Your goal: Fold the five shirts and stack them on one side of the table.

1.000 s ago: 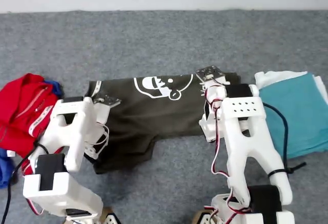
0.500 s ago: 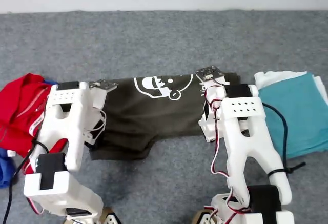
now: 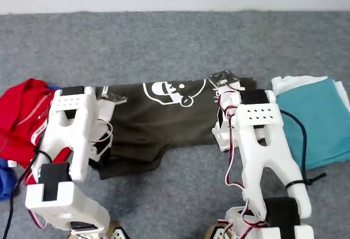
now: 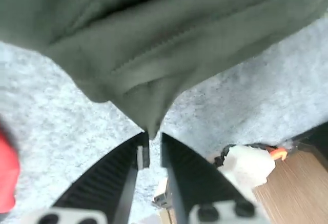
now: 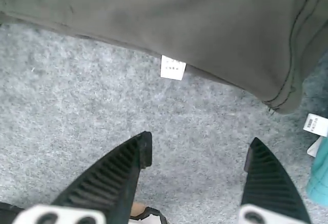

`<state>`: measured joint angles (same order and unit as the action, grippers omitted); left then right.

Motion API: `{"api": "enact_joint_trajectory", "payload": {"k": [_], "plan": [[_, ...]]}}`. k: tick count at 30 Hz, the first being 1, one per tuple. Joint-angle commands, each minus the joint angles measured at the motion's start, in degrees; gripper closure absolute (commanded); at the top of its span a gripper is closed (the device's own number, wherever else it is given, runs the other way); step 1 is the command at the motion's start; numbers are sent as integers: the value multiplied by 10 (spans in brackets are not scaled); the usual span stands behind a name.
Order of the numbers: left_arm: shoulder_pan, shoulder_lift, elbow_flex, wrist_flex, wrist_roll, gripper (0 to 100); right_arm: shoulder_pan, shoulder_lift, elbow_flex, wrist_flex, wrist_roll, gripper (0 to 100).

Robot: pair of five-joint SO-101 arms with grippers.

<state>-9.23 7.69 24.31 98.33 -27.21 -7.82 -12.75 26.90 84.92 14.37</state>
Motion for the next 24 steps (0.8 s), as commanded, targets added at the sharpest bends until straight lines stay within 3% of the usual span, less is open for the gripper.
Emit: {"api": "enact_joint_trajectory", "payload": {"k": [1, 10, 24], "plan": [[4, -31, -19, 22, -11, 887, -5, -23, 1, -2, 6, 703], [69, -195, -19, 1, 11, 877, -5, -23, 1, -1, 6, 703], [23, -69, 7, -100, 25, 881, -5, -23, 2, -3, 6, 703]]}}
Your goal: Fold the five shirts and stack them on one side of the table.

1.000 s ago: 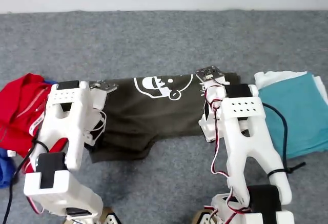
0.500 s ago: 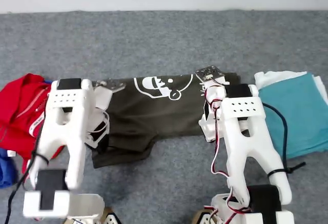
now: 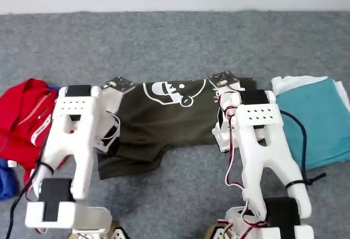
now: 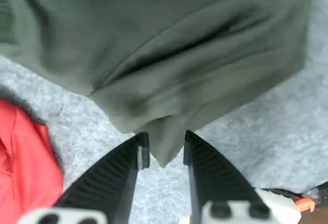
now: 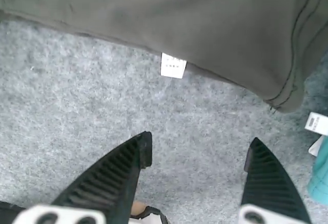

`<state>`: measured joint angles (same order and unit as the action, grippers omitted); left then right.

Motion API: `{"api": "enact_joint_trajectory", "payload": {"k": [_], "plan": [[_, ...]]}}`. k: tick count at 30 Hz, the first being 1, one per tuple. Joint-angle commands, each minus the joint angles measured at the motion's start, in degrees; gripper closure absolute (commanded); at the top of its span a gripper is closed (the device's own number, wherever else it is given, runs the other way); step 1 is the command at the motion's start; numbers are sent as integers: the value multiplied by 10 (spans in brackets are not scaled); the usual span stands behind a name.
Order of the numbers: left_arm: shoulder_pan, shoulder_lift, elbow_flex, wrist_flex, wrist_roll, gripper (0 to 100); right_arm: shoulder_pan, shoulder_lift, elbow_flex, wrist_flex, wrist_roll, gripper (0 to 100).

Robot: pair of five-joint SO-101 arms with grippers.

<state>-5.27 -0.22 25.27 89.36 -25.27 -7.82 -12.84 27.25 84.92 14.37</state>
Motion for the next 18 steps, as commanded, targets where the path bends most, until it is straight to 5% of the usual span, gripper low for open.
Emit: {"api": "enact_joint_trajectory", "payload": {"k": [1, 18], "plan": [[-21, 16, -2, -11, 5, 881, -5, -22, -2, -3, 6, 703], [-18, 33, 0, -133, 26, 881, -5, -22, 7, -7, 6, 703]]}}
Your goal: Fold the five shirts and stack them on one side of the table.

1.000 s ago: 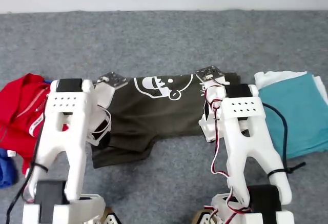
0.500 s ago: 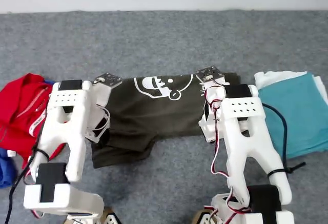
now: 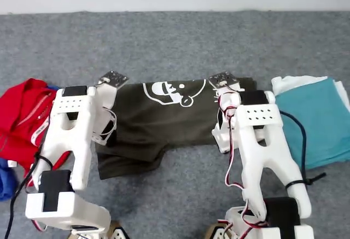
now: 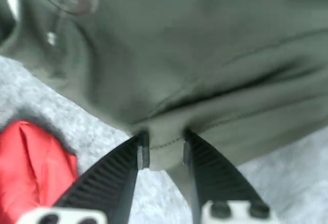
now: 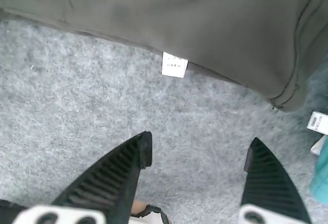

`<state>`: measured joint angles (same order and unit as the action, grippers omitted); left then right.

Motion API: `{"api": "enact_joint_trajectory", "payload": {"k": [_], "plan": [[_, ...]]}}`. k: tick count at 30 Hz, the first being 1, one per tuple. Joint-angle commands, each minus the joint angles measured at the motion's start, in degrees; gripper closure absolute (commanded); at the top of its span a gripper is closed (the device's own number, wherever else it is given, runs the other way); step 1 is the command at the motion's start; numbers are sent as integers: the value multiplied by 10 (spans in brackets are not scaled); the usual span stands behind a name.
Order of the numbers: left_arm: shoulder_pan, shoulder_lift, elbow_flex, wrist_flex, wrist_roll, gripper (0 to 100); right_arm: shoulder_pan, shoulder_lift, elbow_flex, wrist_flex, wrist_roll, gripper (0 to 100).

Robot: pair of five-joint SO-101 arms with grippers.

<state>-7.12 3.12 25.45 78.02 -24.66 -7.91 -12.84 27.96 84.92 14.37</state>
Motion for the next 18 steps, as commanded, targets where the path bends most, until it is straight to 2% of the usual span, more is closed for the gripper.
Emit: {"api": "enact_joint_trajectory", "payload": {"k": [1, 13, 18], "plan": [[0, 0, -1, -27, 27, 881, -4, -22, 0, -9, 6, 703], [0, 0, 0, -42, 40, 881, -5, -22, 0, -9, 6, 703], [0, 8, 0, -75, 42, 881, -5, -22, 0, -9, 6, 703]]}}
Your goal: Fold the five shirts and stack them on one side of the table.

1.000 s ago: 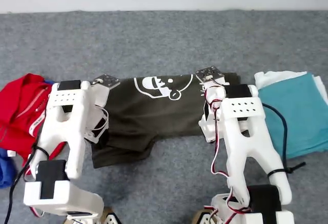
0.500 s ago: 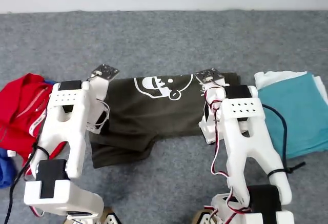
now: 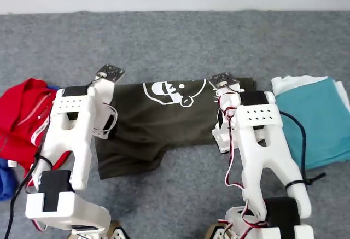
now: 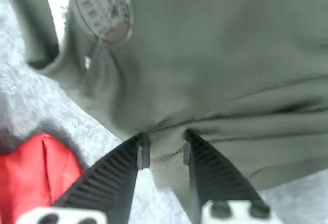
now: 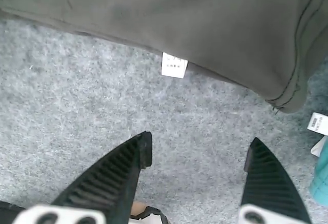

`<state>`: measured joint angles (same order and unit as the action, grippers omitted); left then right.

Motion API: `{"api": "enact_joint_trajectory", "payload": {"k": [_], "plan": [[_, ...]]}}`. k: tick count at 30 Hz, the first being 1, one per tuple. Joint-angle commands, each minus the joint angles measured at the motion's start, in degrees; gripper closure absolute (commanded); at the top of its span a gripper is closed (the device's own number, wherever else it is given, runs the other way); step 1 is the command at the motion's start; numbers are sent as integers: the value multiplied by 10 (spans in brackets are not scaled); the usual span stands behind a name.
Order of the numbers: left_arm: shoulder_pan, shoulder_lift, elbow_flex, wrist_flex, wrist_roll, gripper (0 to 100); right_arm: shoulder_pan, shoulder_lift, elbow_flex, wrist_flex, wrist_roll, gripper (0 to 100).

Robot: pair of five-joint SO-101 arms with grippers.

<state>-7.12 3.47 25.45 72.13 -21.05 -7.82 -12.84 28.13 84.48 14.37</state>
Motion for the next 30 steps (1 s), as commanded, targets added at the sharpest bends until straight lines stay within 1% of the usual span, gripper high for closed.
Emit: {"api": "enact_joint_trajectory", "payload": {"k": [1, 5, 7, 12, 17, 20, 22, 25, 28, 30], "plan": [[0, 13, -2, -23, 15, 881, -6, -22, -2, -5, 6, 703], [0, 69, -4, -64, 49, 881, -6, -22, -2, -5, 6, 703], [0, 94, -18, -69, 65, 881, -6, -22, -2, -5, 6, 703], [-1, 117, -89, -33, 109, 881, -11, -22, -2, -5, 6, 703], [0, 117, -158, 42, 118, 881, -44, -22, -2, -5, 6, 703], [0, 117, -178, 67, 119, 881, -61, -22, -2, -5, 7, 703], [0, 119, -183, 64, 126, 881, -71, -22, -2, -5, 8, 703], [0, 123, -188, 39, 140, 881, -80, -22, -1, -5, 9, 703], [-1, 123, -187, 8, 166, 881, -90, -22, -1, -5, 10, 703], [-4, 119, -189, 5, 186, 881, -104, -22, -1, -5, 10, 703]]}}
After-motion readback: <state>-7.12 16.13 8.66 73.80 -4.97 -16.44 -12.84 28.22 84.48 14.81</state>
